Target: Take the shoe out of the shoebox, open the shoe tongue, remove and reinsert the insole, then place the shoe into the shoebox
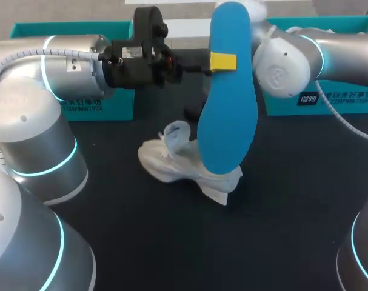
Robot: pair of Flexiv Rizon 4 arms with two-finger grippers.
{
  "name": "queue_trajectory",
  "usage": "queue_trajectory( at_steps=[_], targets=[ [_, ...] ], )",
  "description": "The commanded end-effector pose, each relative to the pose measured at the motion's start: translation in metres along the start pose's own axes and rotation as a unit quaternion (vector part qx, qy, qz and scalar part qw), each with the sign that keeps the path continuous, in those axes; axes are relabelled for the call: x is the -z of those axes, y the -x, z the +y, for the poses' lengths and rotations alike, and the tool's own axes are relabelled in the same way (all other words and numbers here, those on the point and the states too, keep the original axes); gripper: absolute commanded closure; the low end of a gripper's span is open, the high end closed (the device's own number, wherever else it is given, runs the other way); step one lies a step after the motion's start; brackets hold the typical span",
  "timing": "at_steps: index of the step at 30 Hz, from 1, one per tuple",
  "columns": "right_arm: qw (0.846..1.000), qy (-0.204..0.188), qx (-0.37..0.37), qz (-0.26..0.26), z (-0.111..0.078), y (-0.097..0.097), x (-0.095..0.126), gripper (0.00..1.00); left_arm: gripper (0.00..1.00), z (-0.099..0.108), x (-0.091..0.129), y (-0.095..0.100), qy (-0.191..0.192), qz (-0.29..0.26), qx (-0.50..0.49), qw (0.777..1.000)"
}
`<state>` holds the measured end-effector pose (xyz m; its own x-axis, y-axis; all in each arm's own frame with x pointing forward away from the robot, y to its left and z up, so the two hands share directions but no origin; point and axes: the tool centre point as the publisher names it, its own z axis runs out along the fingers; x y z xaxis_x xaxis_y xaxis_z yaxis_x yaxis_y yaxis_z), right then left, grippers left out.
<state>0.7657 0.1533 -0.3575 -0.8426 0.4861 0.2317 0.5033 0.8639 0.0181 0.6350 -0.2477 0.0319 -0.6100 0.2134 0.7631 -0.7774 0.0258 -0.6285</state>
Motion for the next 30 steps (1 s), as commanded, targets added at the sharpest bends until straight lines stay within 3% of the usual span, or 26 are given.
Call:
queue_trajectory(
  at_steps=[1,6,18,30],
  targets=[
    [0.996,0.028,-0.084,0.005,-0.008,-0.001,0.009,1.00,1.00,0.001,-0.001,0.001,0.000,0.000,0.000,1.000],
    [0.981,0.098,-0.165,0.027,-0.014,-0.005,0.008,1.00,1.00,0.001,-0.001,0.001,0.000,0.000,0.000,1.000],
    [0.981,0.098,-0.165,0.027,-0.014,-0.005,0.008,1.00,1.00,0.001,-0.001,0.001,0.000,0.000,0.000,1.000],
    [0.929,0.163,-0.331,0.008,-0.013,-0.021,0.006,1.00,1.00,0.001,-0.001,0.001,0.000,0.000,0.000,1.000]
  ],
)
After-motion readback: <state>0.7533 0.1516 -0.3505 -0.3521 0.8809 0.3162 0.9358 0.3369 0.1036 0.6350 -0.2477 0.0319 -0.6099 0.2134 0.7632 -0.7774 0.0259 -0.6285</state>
